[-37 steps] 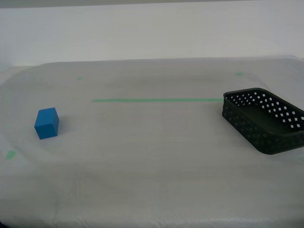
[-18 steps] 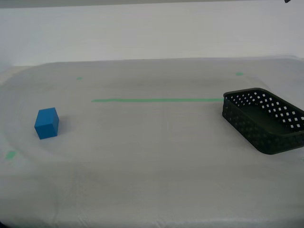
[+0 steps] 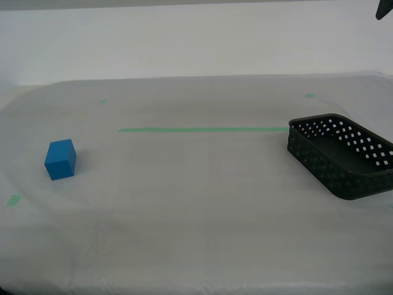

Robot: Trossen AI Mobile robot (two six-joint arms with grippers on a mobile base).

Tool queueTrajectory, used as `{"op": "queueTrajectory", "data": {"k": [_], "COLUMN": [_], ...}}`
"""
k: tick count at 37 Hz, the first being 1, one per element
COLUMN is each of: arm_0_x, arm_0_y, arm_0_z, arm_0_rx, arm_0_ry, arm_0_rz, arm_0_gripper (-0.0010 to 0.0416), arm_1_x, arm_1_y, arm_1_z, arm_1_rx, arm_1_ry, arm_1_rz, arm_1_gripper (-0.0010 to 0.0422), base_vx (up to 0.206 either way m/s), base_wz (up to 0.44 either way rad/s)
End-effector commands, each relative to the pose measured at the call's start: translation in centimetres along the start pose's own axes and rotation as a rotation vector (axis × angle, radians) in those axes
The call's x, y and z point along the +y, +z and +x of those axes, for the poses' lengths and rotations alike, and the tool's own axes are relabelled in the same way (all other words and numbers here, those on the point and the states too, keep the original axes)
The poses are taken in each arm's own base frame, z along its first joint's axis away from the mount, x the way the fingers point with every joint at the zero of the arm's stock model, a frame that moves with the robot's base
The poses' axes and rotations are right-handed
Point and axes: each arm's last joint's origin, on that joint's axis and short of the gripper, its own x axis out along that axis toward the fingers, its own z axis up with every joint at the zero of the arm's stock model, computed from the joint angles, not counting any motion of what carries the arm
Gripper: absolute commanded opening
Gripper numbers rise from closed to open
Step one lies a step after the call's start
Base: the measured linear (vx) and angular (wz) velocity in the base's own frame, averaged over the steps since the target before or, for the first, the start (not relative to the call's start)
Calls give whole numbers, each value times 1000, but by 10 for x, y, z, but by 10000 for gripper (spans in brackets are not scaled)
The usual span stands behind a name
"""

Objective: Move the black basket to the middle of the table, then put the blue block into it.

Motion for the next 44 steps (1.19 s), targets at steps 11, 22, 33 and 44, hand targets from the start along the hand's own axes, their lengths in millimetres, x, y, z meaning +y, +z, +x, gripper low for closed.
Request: {"op": "queueTrajectory", "data": {"k": [11,22,33,44], "arm_0_x": [1,1,1,1], "arm_0_y": [11,5,4,7], "arm_0_z": [-37,-44,-29,-21], "arm_0_rx": [29,106,217,235], "arm_0_ry": [3,5,7,7], "arm_0_rz": [2,10,12,11], "arm_0_gripper": [394,390,352,318], "arm_1_x": [0,0,0,0], "arm_1_y": [1,1,1,1], "arm_1_z": [0,0,0,0], "arm_1_rx": [-5,-5,-5,-5], "arm_1_ry": [0,0,0,0], "arm_1_rz": [1,1,1,1], "arm_1_gripper": [0,0,0,0], "base_vx": [0,0,0,0], "base_wz": [0,0,0,0]}}
